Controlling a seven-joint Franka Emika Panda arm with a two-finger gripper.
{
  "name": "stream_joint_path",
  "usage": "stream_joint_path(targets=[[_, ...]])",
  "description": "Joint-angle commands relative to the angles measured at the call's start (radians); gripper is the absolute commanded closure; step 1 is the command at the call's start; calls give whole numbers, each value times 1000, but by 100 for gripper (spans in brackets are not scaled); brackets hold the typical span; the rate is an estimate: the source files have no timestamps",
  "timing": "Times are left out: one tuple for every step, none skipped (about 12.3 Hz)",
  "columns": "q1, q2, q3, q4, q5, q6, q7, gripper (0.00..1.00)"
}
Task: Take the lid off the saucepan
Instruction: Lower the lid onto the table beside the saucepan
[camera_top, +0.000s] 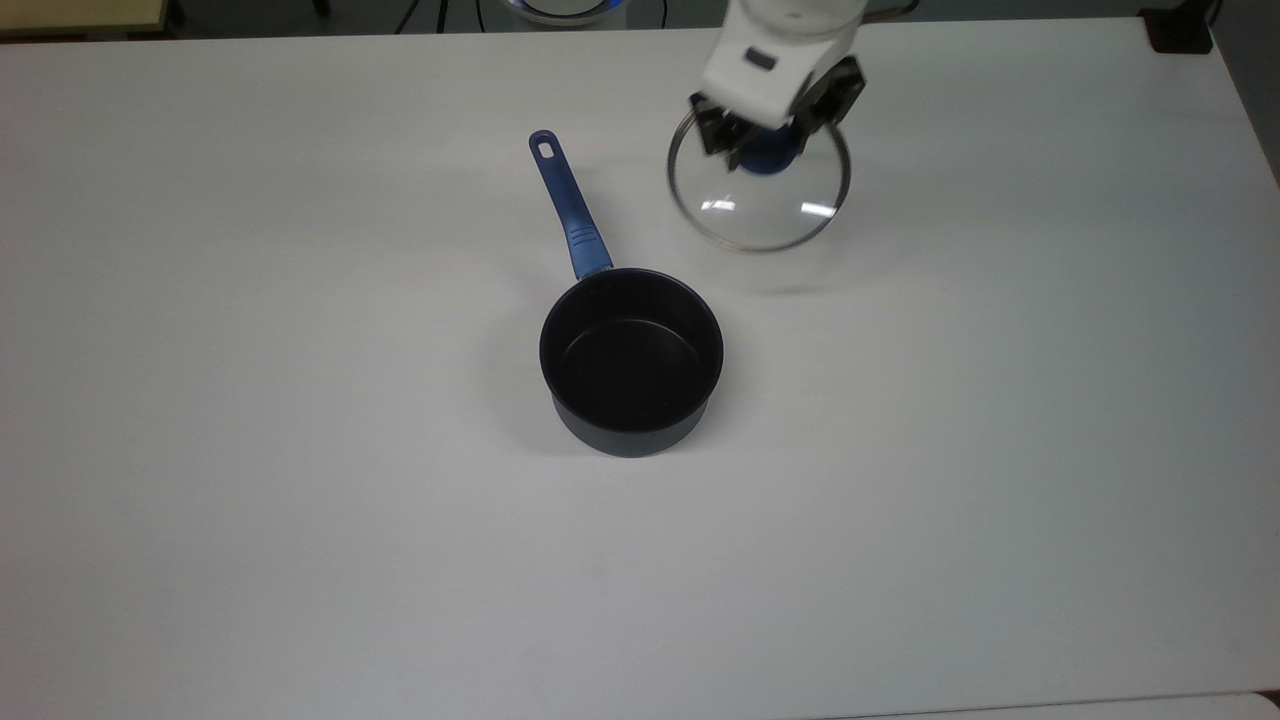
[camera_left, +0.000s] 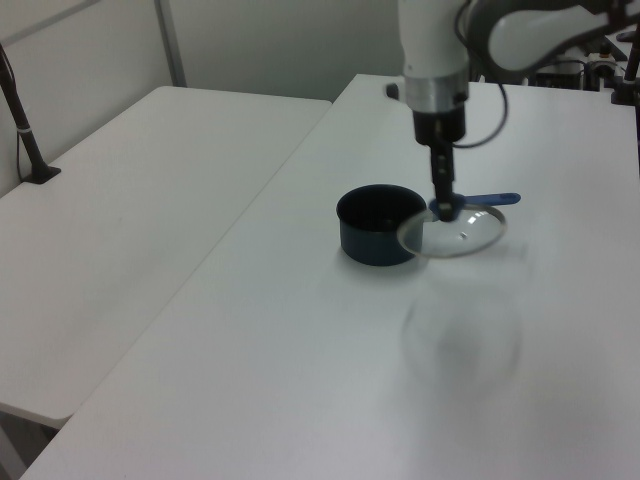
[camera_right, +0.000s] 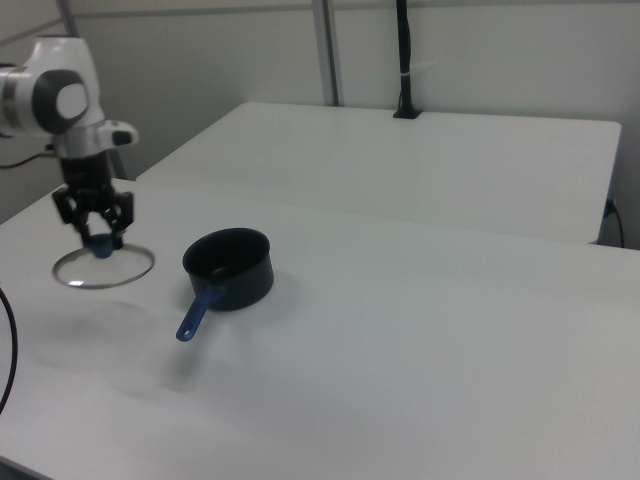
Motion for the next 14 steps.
stream_joint_path(targets=[[54, -85, -16, -181, -21, 57, -4, 57], [60, -94, -16, -231, -39, 116, -4, 57], [60, -94, -16, -267, -45, 158, -3, 57], [62, -89, -16, -293, -56, 195, 13, 57], [65, -88, -16, -325, -64, 234, 19, 57], [67, -88, -16, -359, -65, 270, 20, 57], [67, -79, -16, -370, -67, 297, 42, 57], [67, -56, -16, -370, -65, 327, 78, 57], [67, -27, -16, -368, -67, 354, 98, 56], [67, -8, -16, -365, -70, 376, 103, 56], [67, 6, -16, -364, -77, 393, 112, 56], [67, 20, -16, -362, -84, 402, 121, 55], [71, 30, -16, -361, -87, 405, 132, 49], [77, 38, -16, -361, -87, 402, 141, 36]])
